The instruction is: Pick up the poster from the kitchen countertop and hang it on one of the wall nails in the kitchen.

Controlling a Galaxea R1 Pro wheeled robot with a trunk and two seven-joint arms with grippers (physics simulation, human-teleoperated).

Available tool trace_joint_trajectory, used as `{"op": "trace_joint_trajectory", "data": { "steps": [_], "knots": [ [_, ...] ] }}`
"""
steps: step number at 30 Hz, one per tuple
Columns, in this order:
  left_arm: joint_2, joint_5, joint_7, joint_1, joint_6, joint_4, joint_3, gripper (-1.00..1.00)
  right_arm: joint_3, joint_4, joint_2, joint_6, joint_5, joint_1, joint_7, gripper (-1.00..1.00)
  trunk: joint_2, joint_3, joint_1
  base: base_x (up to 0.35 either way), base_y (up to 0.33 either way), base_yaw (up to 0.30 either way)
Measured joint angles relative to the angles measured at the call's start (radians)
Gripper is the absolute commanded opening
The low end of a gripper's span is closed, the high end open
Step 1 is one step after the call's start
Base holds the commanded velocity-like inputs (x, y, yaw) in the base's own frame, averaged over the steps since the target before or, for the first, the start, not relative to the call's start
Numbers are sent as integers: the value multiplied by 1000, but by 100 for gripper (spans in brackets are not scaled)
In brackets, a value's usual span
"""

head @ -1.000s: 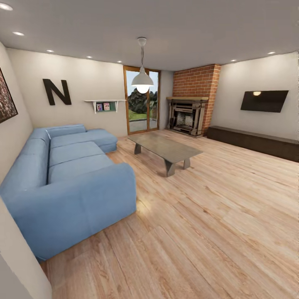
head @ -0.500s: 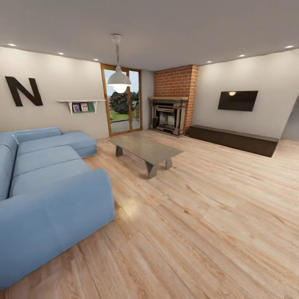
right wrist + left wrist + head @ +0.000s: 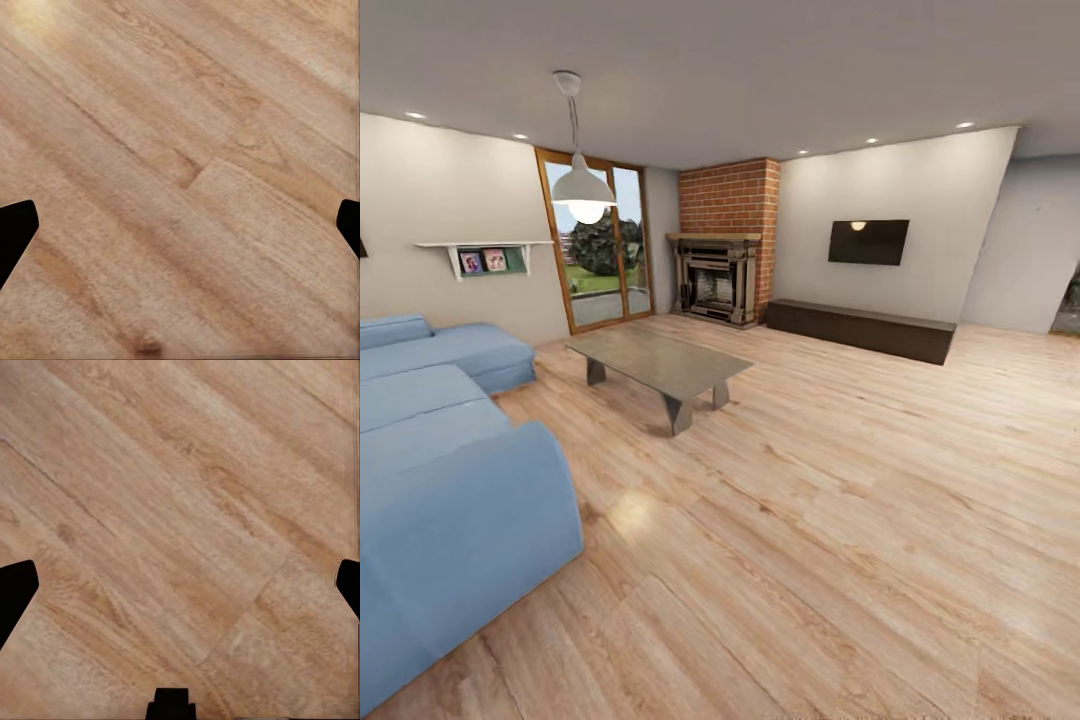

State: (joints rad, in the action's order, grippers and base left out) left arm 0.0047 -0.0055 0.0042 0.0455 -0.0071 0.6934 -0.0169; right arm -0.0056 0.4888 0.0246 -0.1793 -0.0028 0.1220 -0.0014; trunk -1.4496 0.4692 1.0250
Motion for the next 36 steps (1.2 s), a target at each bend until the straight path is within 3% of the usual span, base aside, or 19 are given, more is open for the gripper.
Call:
{"op": "trace_joint_trajectory", "data": {
  "steps": [16,21,36],
  "knots": [
    [0,0,0,0,0,0,-1,100,0,0,0,0,0,0,0,100,0,0,0,1,-1,-300],
    [0,0,0,0,0,0,0,100,0,0,-1,0,0,0,0,100,0,0,0,48,0,-116],
    [0,0,0,0,0,0,1,100,0,0,0,0,1,0,0,100,0,0,0,267,-90,-239]
  ]
}}
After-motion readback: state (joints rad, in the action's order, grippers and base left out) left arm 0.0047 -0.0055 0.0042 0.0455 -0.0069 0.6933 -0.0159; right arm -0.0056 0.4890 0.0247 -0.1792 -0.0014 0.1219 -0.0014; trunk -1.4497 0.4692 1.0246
